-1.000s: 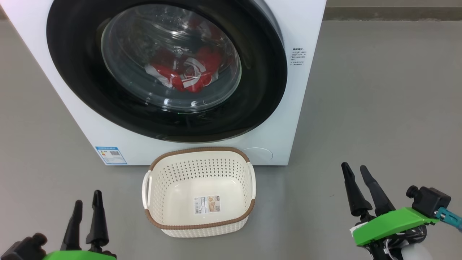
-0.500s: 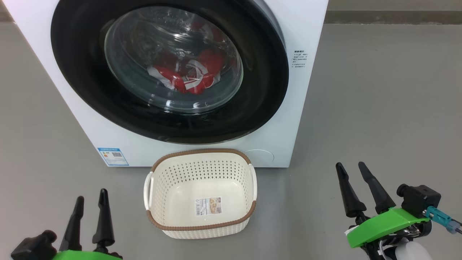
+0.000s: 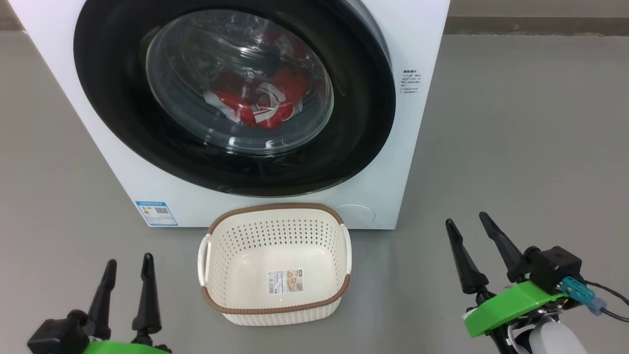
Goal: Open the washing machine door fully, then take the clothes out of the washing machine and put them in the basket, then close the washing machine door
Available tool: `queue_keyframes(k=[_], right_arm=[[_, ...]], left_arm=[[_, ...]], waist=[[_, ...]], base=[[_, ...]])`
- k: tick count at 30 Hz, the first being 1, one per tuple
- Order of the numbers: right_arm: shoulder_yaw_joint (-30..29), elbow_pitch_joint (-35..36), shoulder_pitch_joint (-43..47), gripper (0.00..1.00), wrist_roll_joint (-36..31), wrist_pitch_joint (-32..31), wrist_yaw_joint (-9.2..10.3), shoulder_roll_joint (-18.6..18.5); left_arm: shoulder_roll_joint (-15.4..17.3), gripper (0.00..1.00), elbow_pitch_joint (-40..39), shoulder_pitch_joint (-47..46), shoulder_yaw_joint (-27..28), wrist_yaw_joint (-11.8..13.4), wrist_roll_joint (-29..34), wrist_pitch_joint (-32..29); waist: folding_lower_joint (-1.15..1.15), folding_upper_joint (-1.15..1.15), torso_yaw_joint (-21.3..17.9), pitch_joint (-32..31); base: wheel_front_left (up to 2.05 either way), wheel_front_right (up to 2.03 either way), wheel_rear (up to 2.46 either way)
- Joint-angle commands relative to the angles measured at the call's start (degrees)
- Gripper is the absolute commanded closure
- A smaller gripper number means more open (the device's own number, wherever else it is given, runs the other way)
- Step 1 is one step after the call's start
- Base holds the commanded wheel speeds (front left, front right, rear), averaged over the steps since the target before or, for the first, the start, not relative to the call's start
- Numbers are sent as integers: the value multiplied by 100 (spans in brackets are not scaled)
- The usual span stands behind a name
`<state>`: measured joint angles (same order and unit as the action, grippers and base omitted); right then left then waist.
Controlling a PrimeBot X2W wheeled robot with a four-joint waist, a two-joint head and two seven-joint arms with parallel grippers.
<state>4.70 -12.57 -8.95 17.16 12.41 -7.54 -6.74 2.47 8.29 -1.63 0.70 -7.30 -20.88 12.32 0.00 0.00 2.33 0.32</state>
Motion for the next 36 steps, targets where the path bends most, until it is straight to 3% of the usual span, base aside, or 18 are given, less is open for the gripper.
queue_keyframes(k=[1, 11, 36], right_arm=[[142, 155, -249, 0, -164, 92, 5, -44], [199, 160, -325, 0, -837, 259, 5, -50], [68, 166, -324, 0, -747, 259, 5, 24]], left_arm=[[122, 0, -192, -153, 153, -17, 164, 98], [193, 0, -303, -138, 73, -19, 673, 268], [180, 0, -250, -179, 130, -19, 701, 268]], waist=[[0, 0, 3, 0], [0, 0, 22, 22], [0, 0, 23, 80]], base=[[0, 0, 0], [0, 0, 0], [0, 0, 0]])
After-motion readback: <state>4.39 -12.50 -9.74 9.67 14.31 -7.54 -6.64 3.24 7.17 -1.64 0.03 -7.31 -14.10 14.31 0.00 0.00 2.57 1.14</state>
